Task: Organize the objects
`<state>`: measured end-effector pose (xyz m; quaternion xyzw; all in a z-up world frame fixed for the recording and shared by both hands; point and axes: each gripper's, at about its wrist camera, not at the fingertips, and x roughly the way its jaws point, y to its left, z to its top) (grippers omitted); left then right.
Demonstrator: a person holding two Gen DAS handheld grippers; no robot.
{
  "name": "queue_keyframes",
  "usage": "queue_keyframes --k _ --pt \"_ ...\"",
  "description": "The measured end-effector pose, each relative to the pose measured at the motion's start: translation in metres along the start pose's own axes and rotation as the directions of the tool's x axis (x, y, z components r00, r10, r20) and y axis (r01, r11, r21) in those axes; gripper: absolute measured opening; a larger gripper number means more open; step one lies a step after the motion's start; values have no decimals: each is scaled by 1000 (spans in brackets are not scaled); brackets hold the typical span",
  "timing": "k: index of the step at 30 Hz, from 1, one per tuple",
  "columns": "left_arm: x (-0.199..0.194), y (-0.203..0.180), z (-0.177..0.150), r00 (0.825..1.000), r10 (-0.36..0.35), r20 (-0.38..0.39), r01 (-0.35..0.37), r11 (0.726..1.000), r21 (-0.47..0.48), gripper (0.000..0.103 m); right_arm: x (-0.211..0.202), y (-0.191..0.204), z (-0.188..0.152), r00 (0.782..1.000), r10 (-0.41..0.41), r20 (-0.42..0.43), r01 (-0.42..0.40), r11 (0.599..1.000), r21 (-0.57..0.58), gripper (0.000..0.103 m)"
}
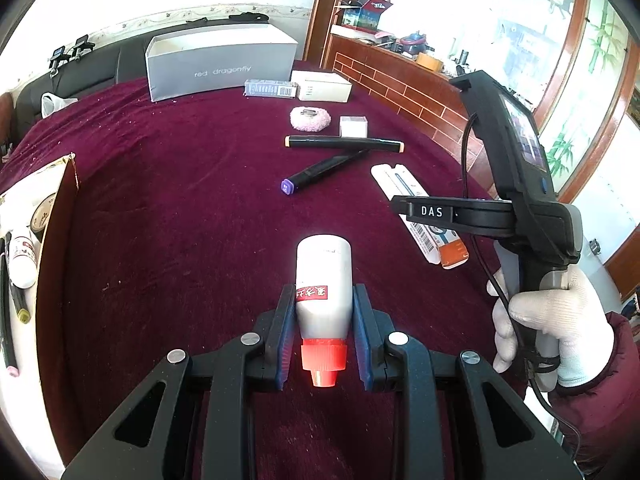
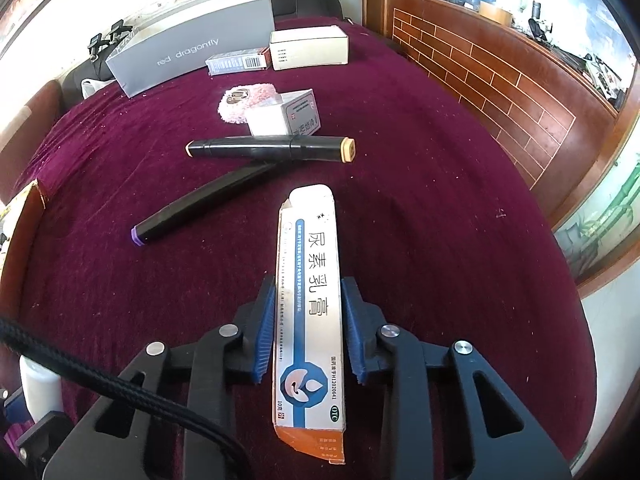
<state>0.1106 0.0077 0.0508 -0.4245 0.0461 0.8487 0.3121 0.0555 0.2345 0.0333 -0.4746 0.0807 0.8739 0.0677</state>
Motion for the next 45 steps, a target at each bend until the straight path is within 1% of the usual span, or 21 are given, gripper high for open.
queue_keyframes --k 10,22,33,45 --pt "-8 3 -6 999 -49 6 49 999 -10 23 -17 8 -4 998 53 26 -53 998 25 28" --pt "-16 13 -15 995 -97 10 97 995 -34 23 -29 25 -10 993 116 32 -117 992 46 28" --pt "-26 24 -20 992 -123 28 125 990 -61 23 -47 57 -8 987 149 58 -149 989 -1 28" --pt "-50 39 -26 988 -131 86 138 987 -83 23 -63 90 -8 982 175 76 -170 984 -59 28"
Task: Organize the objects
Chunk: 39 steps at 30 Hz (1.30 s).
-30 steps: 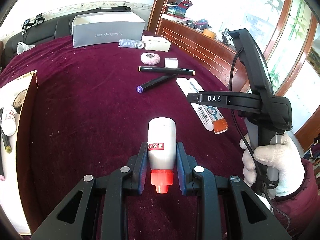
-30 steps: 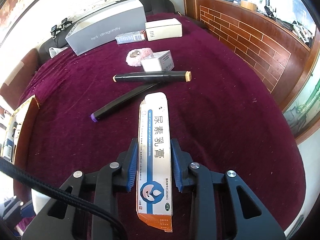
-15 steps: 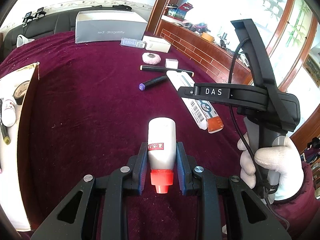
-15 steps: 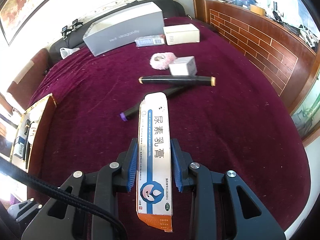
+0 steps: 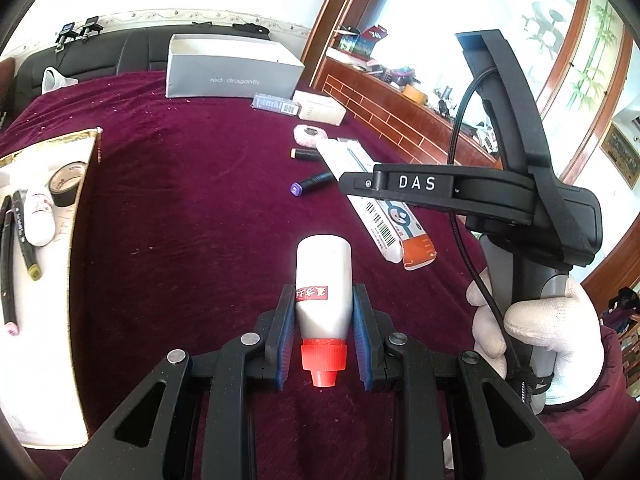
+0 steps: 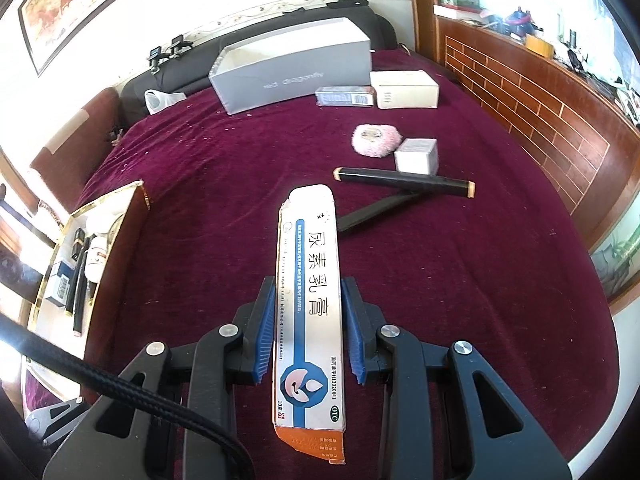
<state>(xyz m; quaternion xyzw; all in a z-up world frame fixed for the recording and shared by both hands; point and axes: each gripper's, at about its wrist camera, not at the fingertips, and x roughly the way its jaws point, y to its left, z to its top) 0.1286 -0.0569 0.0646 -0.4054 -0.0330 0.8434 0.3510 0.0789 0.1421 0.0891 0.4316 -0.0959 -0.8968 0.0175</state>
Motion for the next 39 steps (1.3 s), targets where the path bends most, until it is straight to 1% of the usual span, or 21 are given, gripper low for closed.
queue_keyframes --k 5,16,22,27,31,34,37,39 --pt "-12 9 -2 1000 3 25 -2 1000 -21 23 -2 18 0 1000 18 5 -18 999 -29 28" --pt "-29 21 -9 999 -8 52 10 999 -43 23 -6 60 -7 998 57 2 -57 993 -101 28" --pt "-45 38 -11 996 18 83 -12 997 -72 23 -4 82 -8 996 90 -10 -90 988 -128 29" --pt "-72 66 -16 989 79 121 -64 990 -126 23 -4 106 -6 992 126 -13 -127 977 -170 29" --pt "-99 100 -22 977 157 142 -128 973 -195 23 -1 128 -6 986 165 -26 -167 964 -207 29" --pt "-122 134 -26 964 221 150 -175 948 -267 23 2 147 -8 979 199 -41 -203 950 -238 29" --pt "-137 159 -29 945 290 152 -231 919 -318 23 5 167 -12 971 229 -61 -237 932 -275 29" --pt "-145 176 -33 930 341 137 -276 895 -352 23 9 181 -16 963 256 -85 -270 917 -293 29"
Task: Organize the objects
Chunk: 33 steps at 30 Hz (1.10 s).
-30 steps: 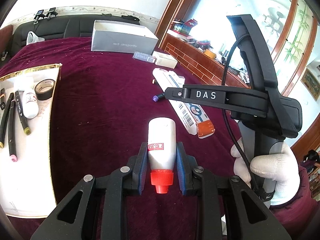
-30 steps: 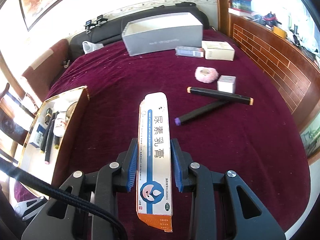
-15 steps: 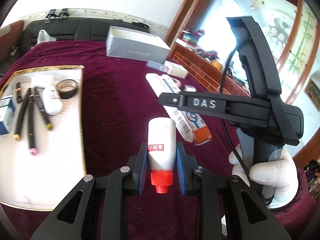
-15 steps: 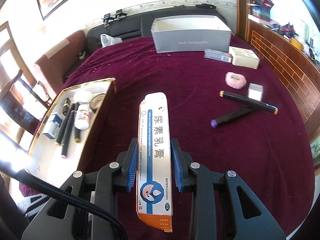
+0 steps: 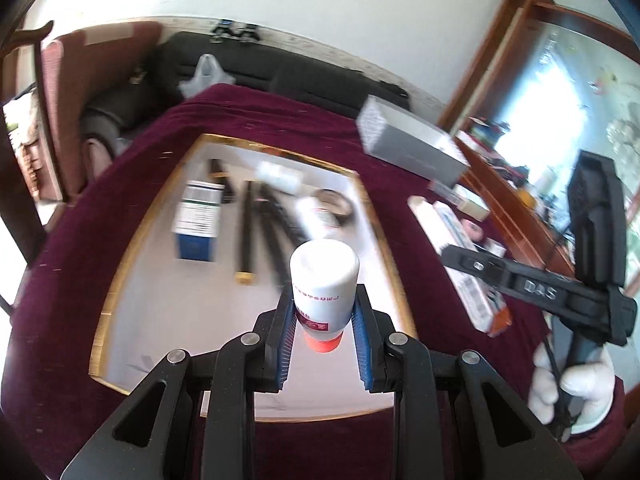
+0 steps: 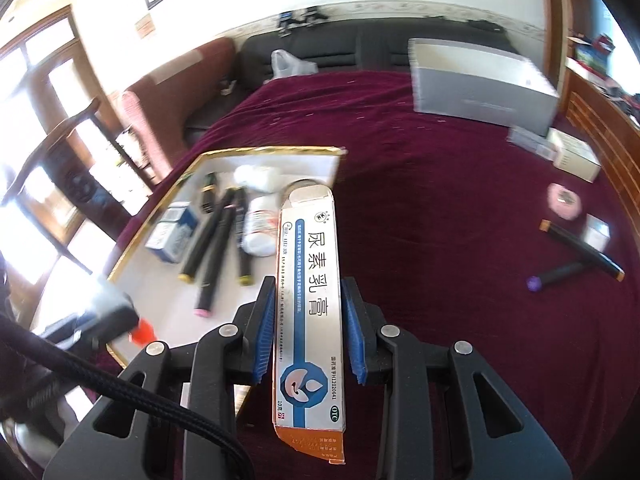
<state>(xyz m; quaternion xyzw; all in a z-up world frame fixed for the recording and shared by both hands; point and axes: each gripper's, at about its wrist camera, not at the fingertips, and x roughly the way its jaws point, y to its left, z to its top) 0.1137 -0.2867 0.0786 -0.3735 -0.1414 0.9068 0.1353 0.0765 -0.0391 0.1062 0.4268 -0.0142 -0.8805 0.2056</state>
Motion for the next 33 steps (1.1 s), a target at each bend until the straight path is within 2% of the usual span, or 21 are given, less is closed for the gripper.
queue_keyframes --k 4,7,12,18,23,33 --pt "-2 33 5 992 124 -13 -125 992 -20 23 17 26 0 996 80 -48 -82 996 -29 29" --pt "3 44 5 982 188 -29 -188 982 -8 23 31 50 -3 988 126 -88 -132 989 -71 29" --pt "16 51 3 967 250 -56 -249 968 21 23 57 87 -13 970 182 -160 -203 971 -123 29" --pt "30 57 1 956 281 -85 -279 960 36 23 83 107 -25 951 209 -229 -244 960 -136 29" --pt "34 58 2 952 292 -87 -289 956 47 23 96 111 -29 944 206 -259 -248 959 -141 29" --pt "38 64 4 953 287 -93 -285 958 32 23 107 115 -30 952 170 -255 -218 960 -175 29"
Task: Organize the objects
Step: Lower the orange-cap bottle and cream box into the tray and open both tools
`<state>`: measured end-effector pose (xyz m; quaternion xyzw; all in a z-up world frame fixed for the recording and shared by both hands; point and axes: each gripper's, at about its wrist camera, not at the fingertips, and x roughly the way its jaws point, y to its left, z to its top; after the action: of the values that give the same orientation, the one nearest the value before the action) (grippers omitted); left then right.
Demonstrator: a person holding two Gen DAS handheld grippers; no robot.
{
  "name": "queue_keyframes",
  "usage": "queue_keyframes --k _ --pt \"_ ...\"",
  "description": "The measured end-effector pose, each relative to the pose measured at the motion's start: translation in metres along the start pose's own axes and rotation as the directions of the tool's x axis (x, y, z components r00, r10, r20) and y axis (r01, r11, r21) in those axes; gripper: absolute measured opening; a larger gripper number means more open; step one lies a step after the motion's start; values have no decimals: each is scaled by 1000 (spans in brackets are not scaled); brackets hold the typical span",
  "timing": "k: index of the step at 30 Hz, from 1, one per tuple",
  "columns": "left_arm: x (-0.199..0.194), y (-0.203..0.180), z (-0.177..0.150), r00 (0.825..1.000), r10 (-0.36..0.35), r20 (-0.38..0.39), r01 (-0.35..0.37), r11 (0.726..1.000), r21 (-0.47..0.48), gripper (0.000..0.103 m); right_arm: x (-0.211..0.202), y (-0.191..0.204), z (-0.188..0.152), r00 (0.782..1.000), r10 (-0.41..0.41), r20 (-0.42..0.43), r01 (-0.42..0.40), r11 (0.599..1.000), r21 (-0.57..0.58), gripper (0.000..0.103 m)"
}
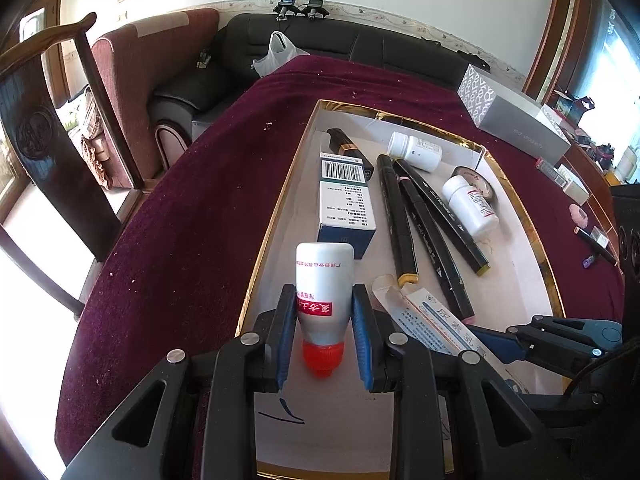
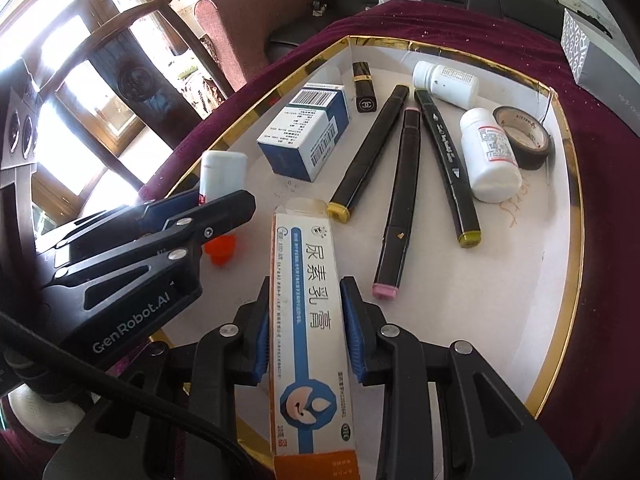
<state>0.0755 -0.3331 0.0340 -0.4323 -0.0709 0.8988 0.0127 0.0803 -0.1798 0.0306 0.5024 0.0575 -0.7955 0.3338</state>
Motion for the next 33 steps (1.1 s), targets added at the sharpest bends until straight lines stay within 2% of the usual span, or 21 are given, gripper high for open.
queue_keyframes --k 7,12,16,18,19,25,26,27,33 --pt "-5 0 5 1000 -6 13 6 1000 -15 26 6 0 8 1000 -8 5 8 1000 -5 29" --pt "-12 1 9 1000 -14 26 15 999 -31 43 9 -3 13 1000 6 7 -6 1000 5 29" --pt "-21 2 11 999 -10 50 12 999 -42 46 6 -6 15 1000 14 8 -14 1000 17 30" --pt "-26 3 12 998 -6 62 9 999 -48 49 3 -7 14 1000 29 7 -29 999 21 40" --pt "-29 4 12 998 -3 71 7 999 -50 49 0 -7 13 999 38 2 -38 999 19 42" --pt "-37 7 12 996 -4 89 10 998 -68 50 -12 0 -3 1000 14 -19 -14 999 -39 43" --pt "-38 7 12 996 -3 91 9 997 -71 50 -15 3 -7 1000 -8 -14 7 998 -56 42" --pt "-37 7 12 996 -2 92 8 997 -74 50 -17 5 -9 999 -34 -6 34 997 -72 26" --pt "-38 10 8 997 -4 81 12 996 -90 50 -21 12 -6 993 -118 25 121 984 -128 23"
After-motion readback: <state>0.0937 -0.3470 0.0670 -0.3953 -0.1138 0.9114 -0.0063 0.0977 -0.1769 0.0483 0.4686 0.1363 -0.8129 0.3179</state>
